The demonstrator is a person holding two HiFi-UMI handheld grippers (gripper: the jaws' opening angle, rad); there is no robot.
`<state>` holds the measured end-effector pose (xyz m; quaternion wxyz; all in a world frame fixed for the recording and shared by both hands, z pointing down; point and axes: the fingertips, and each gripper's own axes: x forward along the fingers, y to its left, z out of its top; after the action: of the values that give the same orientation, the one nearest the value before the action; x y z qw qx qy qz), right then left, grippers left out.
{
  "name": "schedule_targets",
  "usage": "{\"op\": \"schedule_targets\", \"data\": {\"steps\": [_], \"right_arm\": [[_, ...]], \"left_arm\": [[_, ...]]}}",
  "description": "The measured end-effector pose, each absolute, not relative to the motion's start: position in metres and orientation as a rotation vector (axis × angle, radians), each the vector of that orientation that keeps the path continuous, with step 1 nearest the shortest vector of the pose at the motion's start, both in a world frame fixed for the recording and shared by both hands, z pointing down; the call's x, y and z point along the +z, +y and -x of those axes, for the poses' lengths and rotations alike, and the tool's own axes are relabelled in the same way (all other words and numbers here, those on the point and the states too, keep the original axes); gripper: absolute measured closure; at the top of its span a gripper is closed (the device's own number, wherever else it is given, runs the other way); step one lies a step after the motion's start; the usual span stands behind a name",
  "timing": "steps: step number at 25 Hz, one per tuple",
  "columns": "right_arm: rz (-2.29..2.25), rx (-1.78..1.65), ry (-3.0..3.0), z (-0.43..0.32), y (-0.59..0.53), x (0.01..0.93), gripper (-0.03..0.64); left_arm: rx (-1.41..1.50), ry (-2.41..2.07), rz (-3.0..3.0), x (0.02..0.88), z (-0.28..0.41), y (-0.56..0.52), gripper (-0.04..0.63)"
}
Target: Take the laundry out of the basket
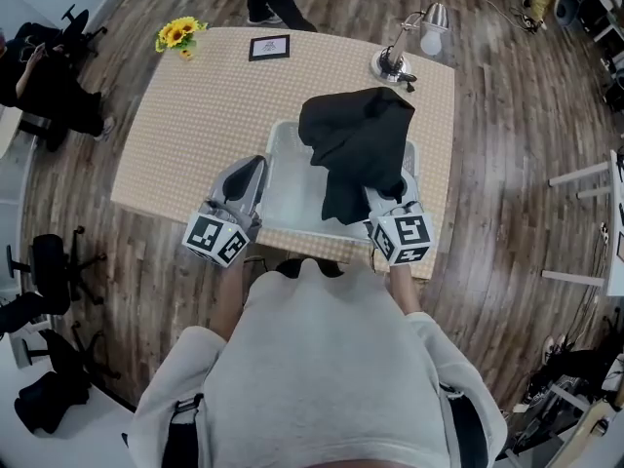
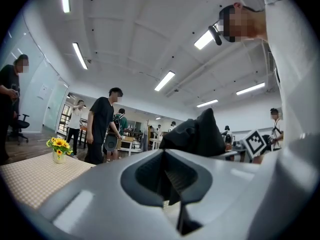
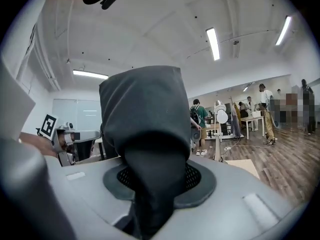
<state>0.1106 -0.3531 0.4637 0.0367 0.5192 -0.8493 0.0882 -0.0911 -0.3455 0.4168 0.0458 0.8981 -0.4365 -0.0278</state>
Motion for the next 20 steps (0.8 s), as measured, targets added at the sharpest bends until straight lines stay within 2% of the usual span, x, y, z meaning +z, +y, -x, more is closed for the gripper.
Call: {"op": "schedule_targets", "data": {"steps": [9, 20], "right_arm": [[-1.653, 0.193, -2.616, -0.110, -0.308, 0.431, 0.472], [-1.690, -0.001, -2.603, -0.059, -0.187, 0.392, 0.472]], "left_arm": [[-0.166, -1.311, -2.776, 0.408, 0.096, -0.302, 0.588], [-0.217, -1.239, -2.839, 0.400, 0.146, -0.181, 0.588]]}}
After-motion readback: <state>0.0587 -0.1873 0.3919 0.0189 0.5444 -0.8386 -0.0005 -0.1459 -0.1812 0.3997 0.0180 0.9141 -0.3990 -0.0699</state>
